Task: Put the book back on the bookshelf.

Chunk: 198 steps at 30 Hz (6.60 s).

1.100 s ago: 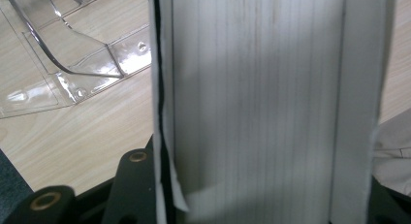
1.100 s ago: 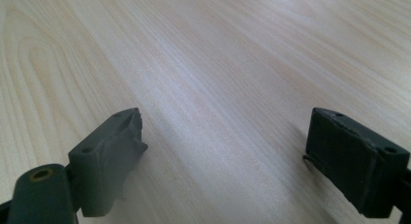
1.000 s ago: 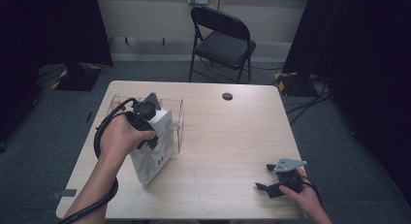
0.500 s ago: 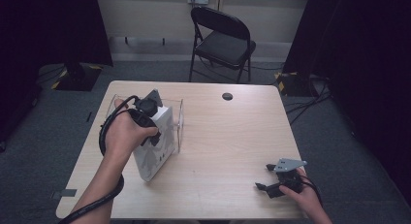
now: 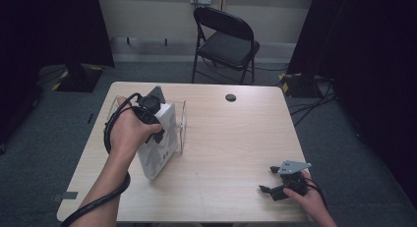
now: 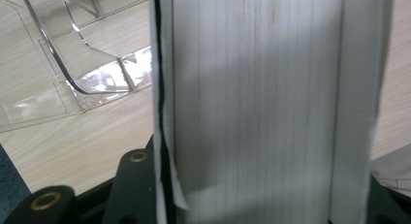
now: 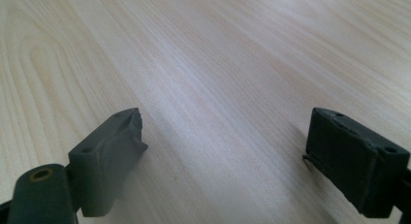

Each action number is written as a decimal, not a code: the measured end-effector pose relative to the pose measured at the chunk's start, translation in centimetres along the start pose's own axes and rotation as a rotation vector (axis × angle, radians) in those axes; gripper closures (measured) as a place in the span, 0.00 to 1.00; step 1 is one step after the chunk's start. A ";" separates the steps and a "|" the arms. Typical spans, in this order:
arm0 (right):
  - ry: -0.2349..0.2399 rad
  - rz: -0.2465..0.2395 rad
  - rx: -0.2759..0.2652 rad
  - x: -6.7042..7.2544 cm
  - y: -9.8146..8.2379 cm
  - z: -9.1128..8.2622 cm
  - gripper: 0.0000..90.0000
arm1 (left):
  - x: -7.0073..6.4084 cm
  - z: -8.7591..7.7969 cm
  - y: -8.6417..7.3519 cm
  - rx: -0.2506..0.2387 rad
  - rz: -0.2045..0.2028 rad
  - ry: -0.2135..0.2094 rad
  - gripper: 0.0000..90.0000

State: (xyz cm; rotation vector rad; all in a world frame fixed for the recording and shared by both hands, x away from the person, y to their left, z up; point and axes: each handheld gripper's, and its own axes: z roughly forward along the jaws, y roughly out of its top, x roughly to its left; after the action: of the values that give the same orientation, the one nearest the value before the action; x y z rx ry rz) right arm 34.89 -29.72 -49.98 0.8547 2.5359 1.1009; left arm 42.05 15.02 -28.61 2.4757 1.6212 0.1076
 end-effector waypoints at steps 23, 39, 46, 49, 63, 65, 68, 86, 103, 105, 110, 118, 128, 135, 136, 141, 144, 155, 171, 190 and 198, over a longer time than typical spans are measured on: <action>0.001 0.001 0.000 0.0 0.0 0.0 0.14 | 0.1 0.4 1.8 -0.020 0.011 0.016 0.59; 0.001 -0.001 0.000 0.0 0.0 0.0 0.14 | 0.0 0.6 2.7 -0.027 -0.037 0.019 0.59; 0.000 0.000 0.000 0.0 0.0 0.0 0.14 | 0.1 0.9 3.1 -0.023 -0.047 0.019 0.59; 0.000 -0.002 0.001 0.0 0.0 0.0 0.14 | 0.8 0.7 3.4 -0.019 0.039 0.019 0.59; 0.000 -0.001 0.000 0.0 0.0 0.0 0.14 | 0.7 0.9 3.7 -0.031 -0.072 0.006 0.59; 0.000 -0.002 0.000 0.0 0.0 0.0 0.14 | 0.8 0.9 3.8 -0.031 -0.074 0.004 0.59; 0.001 0.000 -0.002 0.0 0.0 0.0 0.14 | 0.8 0.9 3.9 -0.035 -0.071 0.003 0.59; 0.000 -0.003 0.001 0.0 0.0 0.0 0.14 | 0.8 1.3 4.9 -0.043 -0.090 0.010 0.59; 0.005 -0.004 0.001 0.1 0.0 0.0 0.14 | 0.7 1.7 5.6 -0.061 -0.103 0.018 0.59; 0.005 -0.004 0.001 0.1 0.0 0.0 0.14 | 0.8 1.8 5.8 -0.063 -0.108 0.016 0.59; 0.006 -0.005 0.001 0.1 0.0 0.0 0.14 | 0.6 1.9 6.1 -0.056 -0.102 0.018 0.59; 0.008 -0.004 0.001 0.1 0.0 0.0 0.14 | 0.8 2.1 6.6 -0.054 -0.108 0.016 0.59; 0.007 -0.006 0.001 0.1 0.0 0.0 0.14 | 0.8 2.2 7.0 -0.055 -0.117 0.021 0.59; 0.007 -0.005 0.001 0.1 0.0 0.0 0.14 | 1.0 2.4 7.2 -0.052 -0.124 0.017 0.59; 0.007 -0.006 0.001 0.1 0.0 0.0 0.14 | 1.0 2.4 7.2 -0.053 -0.127 0.018 0.59; 0.007 -0.005 0.001 0.1 0.0 0.0 0.14 | 1.0 2.6 7.3 -0.062 -0.138 0.020 0.59; 0.008 -0.004 0.001 0.1 0.0 0.0 0.14 | 0.9 2.8 7.4 -0.067 -0.148 0.027 0.59; 0.009 -0.005 0.001 0.1 0.0 0.0 0.14 | 0.9 3.4 7.8 -0.081 -0.194 0.045 0.59; 0.010 -0.007 0.000 0.1 0.0 0.0 0.14 | 0.9 4.1 8.1 -0.083 -0.211 0.061 0.59; 0.012 -0.007 0.001 0.1 0.0 0.0 0.14 | 0.7 4.2 8.0 -0.099 -0.231 0.074 0.58; 0.010 -0.008 0.000 0.1 0.0 0.0 0.14 | 0.9 4.2 7.8 -0.108 -0.247 0.067 0.58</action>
State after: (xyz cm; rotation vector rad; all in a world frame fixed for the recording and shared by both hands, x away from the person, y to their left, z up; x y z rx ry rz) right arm 34.82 -29.67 -49.98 0.8399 2.5453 1.1048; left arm 50.07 12.31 -31.35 2.1949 1.8802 0.2391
